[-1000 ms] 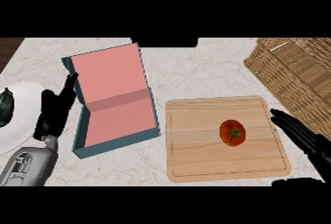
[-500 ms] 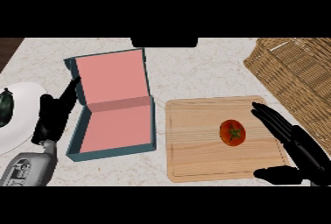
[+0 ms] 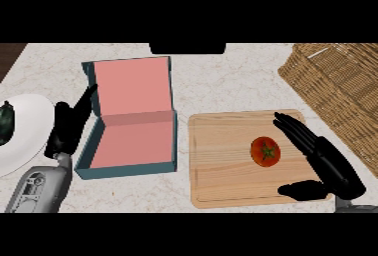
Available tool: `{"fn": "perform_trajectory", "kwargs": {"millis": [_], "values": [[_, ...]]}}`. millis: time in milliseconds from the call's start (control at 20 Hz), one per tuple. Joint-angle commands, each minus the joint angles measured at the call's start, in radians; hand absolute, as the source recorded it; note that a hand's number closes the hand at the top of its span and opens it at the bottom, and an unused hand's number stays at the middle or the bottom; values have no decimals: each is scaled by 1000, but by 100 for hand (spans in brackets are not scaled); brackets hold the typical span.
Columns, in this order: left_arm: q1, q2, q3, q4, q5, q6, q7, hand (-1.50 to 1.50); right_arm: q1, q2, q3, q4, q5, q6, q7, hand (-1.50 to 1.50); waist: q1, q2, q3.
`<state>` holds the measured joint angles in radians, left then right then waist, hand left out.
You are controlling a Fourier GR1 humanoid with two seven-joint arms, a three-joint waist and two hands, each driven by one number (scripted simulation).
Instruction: Pick the tomato from the cutting board and place it in the basket
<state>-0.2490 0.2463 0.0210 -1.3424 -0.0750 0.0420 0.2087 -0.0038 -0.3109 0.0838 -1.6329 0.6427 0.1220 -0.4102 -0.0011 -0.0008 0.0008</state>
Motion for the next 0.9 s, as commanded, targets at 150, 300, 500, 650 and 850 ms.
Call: {"fn": "perform_trajectory", "kwargs": {"millis": [150, 300, 500, 650, 850], "values": [[19, -64, -10, 3, -35, 12, -4, 0, 5, 42, 12, 15, 58, 17, 24, -150, -1, 1, -1], [-18, -7, 54, 25, -12, -46, 2, 0, -36, 90, 36, 25, 82, 32, 69, -150, -1, 1, -1], [89, -26, 33, -53, -25, -58, -36, 0, -126, 95, -6, 207, 97, -13, -10, -150, 5, 1, -1], [76, -36, 34, -64, -49, -54, -3, 0, -38, 121, 11, 179, 120, -59, -51, -150, 1, 1, -1], [27, -64, 36, -65, -48, -49, 42, 0, -95, 123, -17, 242, 116, -46, -64, -150, 2, 1, -1]]}}
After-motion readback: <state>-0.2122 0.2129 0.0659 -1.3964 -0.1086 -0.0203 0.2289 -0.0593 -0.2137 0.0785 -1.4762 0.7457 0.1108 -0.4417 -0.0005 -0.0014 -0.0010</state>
